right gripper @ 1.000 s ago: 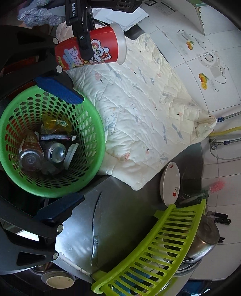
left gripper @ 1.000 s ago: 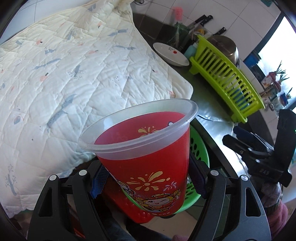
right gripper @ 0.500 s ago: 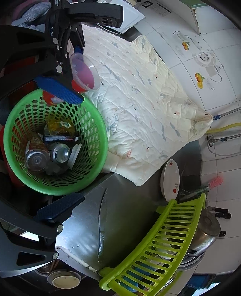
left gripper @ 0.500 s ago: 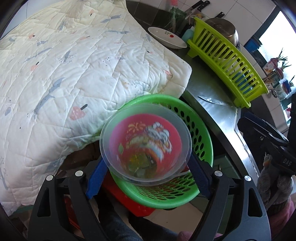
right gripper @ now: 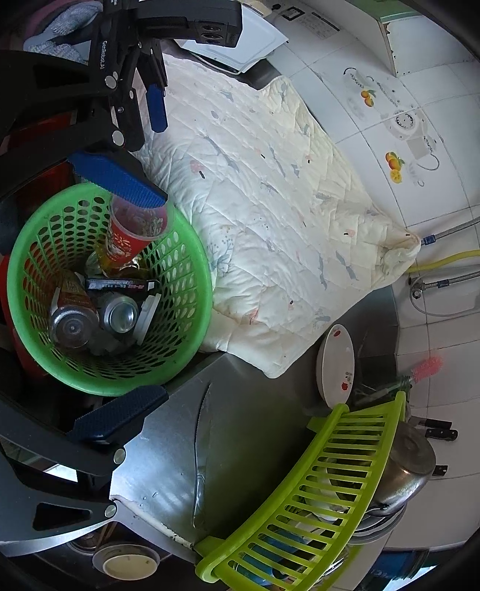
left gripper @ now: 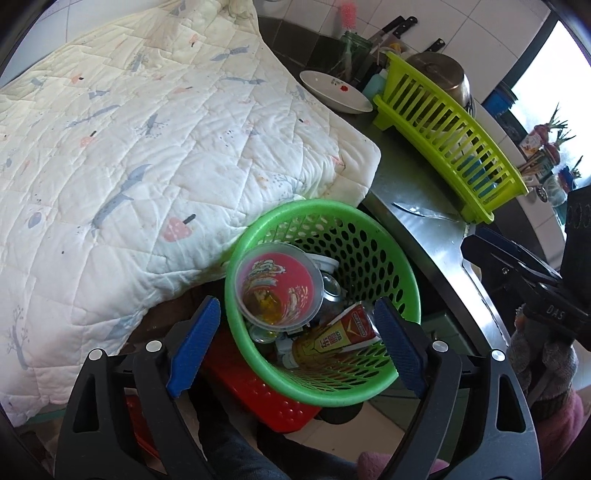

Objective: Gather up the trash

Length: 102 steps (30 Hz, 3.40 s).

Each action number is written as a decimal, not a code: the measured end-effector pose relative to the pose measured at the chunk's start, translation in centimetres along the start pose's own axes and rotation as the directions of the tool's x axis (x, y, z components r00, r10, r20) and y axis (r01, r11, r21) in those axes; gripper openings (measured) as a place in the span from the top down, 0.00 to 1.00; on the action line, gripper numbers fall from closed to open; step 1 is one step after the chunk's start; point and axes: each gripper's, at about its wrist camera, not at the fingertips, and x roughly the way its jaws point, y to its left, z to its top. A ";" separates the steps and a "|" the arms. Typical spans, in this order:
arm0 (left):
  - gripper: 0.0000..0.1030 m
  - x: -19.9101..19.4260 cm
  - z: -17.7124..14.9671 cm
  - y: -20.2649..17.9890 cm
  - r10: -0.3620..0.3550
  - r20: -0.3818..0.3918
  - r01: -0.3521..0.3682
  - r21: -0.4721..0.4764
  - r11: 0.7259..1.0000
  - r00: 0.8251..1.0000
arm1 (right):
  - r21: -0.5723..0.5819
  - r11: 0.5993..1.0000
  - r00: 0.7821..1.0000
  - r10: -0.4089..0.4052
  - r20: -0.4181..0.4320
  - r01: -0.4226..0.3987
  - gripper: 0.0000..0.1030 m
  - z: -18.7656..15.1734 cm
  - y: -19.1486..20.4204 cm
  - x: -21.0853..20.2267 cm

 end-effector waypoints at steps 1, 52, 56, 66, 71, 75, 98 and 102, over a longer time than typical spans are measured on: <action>0.18 -0.3 0.0 0.1 0.001 0.007 -0.001 -0.002 1.000 1.000 | 0.000 1.000 1.000 0.000 0.001 0.000 0.09 0.0 0.1 0.0; 0.05 -13.7 1.7 3.5 0.483 0.424 -0.455 -0.173 0.874 0.766 | -0.168 0.986 0.994 0.011 0.105 0.007 0.08 5.0 9.6 -1.1; 0.05 -14.3 1.7 3.7 0.496 0.439 -0.463 -0.189 0.866 0.749 | -0.171 0.985 0.994 0.019 0.107 0.000 0.08 5.1 9.9 -1.2; 0.05 -14.9 1.6 3.9 0.514 0.456 -0.478 -0.202 0.855 0.726 | -0.163 0.987 0.992 0.014 0.128 0.007 0.07 5.6 9.8 -1.9; 0.05 -15.1 1.5 3.8 0.522 0.462 -0.488 -0.203 0.849 0.717 | -0.153 0.988 0.991 0.009 0.135 0.012 0.07 5.9 9.6 -2.1; 0.05 -15.3 1.5 3.6 0.523 0.469 -0.491 -0.199 0.848 0.712 | -0.150 0.989 0.990 0.011 0.138 0.010 0.07 6.1 9.5 -2.1; 0.05 -15.3 1.4 3.7 0.533 0.466 -0.500 -0.205 0.842 0.706 | -0.153 0.988 0.990 0.015 0.139 0.007 0.07 6.4 10.0 -2.1; 0.05 -15.2 1.4 3.7 0.532 0.466 -0.500 -0.204 0.842 0.707 | -0.153 0.988 0.990 0.018 0.139 0.003 0.07 6.4 10.0 -2.1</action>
